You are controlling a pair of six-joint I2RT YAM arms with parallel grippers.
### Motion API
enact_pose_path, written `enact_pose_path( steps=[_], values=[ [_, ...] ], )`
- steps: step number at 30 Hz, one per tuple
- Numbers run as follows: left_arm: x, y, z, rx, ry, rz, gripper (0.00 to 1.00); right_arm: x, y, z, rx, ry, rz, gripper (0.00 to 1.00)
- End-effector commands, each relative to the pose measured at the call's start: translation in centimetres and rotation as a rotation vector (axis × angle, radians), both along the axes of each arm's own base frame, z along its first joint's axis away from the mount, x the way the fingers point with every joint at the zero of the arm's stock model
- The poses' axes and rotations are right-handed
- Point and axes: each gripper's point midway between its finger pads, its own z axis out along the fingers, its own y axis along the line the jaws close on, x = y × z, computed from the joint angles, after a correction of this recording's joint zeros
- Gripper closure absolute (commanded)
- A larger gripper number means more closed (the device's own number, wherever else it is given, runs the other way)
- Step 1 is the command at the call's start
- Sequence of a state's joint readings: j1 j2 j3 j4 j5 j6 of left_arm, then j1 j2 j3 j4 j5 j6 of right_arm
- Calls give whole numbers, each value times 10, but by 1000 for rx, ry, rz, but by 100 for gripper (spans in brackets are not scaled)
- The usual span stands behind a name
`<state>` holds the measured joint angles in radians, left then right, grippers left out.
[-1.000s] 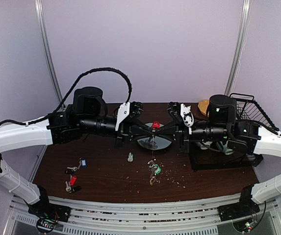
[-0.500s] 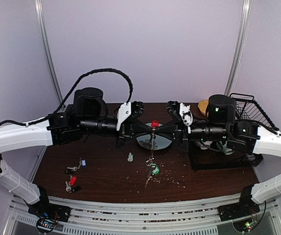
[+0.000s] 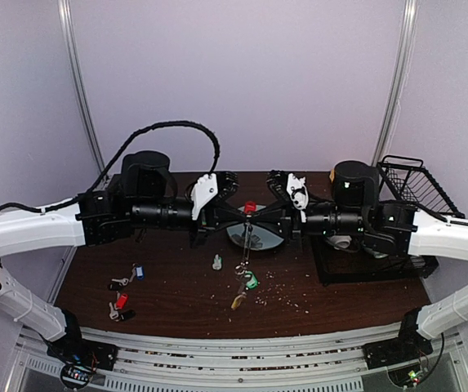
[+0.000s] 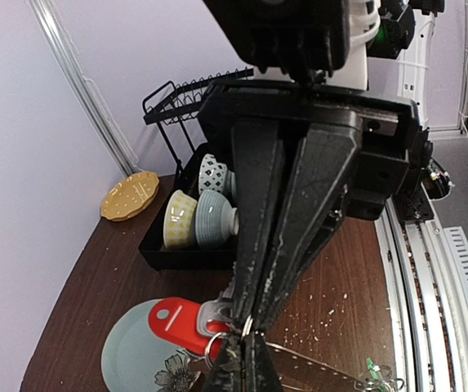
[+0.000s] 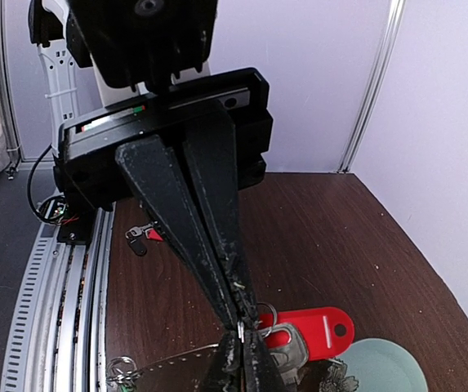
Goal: Put the keys on the keyring
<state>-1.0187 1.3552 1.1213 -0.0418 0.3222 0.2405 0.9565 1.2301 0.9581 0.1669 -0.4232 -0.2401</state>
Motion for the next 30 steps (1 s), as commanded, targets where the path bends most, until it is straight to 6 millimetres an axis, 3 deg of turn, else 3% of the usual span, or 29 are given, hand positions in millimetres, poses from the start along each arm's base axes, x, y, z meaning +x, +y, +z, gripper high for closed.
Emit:
enact_pose_path(
  steps=[1,8,12,16,17,19,21,23,27,30],
  values=[
    [5,1,18,-45,-49,27,100,9,5,6,-8,-26,-17,92],
    [9,3,18,-34,-61,51,100,15,6,-5,-67,-40,-32,88],
    [12,3,17,-31,-63,62,100,15,8,-10,-98,-38,-23,100],
    [13,4,19,-46,-41,74,100,15,7,-4,-88,-44,-27,100],
    [16,6,20,-56,-18,85,98,15,5,1,-69,-54,-30,100],
    [20,15,25,-91,37,75,71,15,-1,10,-22,-76,-29,100],
    [9,26,26,-130,68,-15,59,12,-5,17,24,-60,-1,100],
    [2,35,24,-150,32,-54,59,6,-5,22,54,-32,52,100],
    [-12,35,26,-168,20,-131,72,-16,-2,28,95,4,209,100],
    [-29,30,33,-201,14,-255,69,-29,-2,29,108,12,301,100]
  ],
)
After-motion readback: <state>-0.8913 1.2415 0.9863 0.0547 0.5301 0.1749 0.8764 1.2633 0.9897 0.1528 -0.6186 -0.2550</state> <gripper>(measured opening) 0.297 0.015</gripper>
